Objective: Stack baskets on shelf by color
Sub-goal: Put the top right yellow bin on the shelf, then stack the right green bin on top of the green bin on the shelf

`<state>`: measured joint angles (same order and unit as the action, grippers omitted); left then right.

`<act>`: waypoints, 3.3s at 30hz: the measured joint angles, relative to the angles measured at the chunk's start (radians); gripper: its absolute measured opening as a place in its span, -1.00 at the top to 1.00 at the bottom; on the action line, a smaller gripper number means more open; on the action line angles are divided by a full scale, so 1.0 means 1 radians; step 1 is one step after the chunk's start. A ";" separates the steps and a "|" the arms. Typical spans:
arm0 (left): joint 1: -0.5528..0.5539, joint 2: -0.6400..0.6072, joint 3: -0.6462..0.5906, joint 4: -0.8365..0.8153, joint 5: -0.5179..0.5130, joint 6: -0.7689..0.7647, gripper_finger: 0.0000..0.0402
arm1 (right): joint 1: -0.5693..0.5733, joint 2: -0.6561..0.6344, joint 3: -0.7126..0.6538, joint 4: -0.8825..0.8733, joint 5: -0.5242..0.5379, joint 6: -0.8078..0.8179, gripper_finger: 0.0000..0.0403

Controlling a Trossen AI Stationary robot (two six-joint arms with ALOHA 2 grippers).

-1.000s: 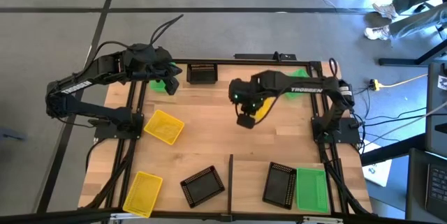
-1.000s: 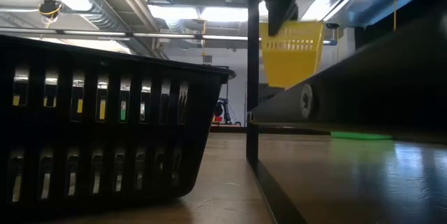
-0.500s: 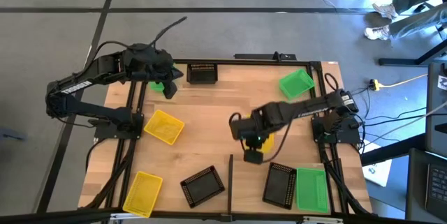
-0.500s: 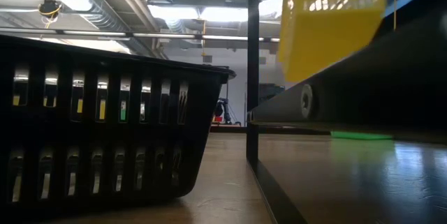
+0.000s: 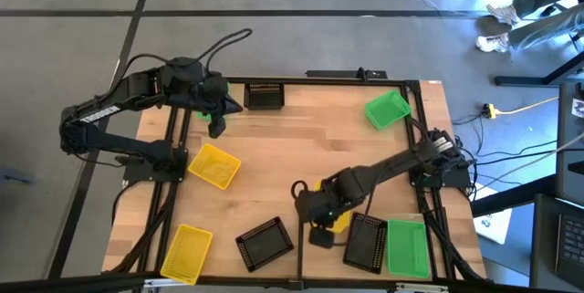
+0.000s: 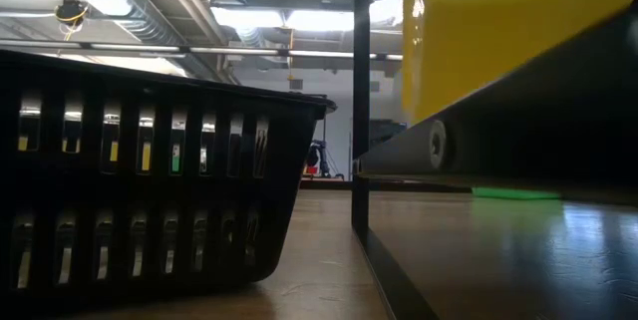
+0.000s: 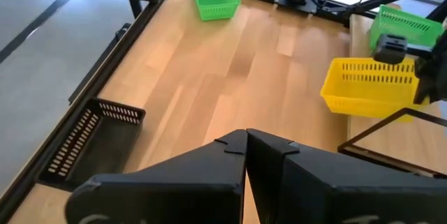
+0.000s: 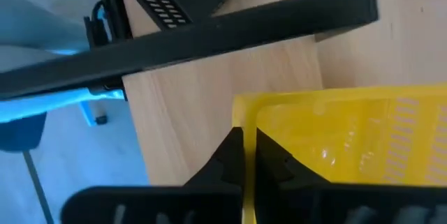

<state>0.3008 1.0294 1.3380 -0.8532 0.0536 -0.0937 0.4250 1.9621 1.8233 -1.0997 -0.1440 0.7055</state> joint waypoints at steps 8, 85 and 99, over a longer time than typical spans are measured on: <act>0.000 0.000 0.000 0.001 0.000 0.026 1.00 | 0.034 0.032 0.000 0.112 -0.032 0.037 1.00; 0.000 0.000 0.000 0.002 -0.011 0.025 1.00 | 0.015 -0.177 0.000 0.088 0.212 0.095 0.69; 0.000 0.000 0.000 0.002 -0.011 0.026 1.00 | -0.091 -0.234 0.001 -0.273 0.460 -0.067 0.69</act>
<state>0.3004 1.0294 1.3380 -0.8516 0.0422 -0.0681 0.3338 1.7279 1.8240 -1.3726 0.3159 0.6382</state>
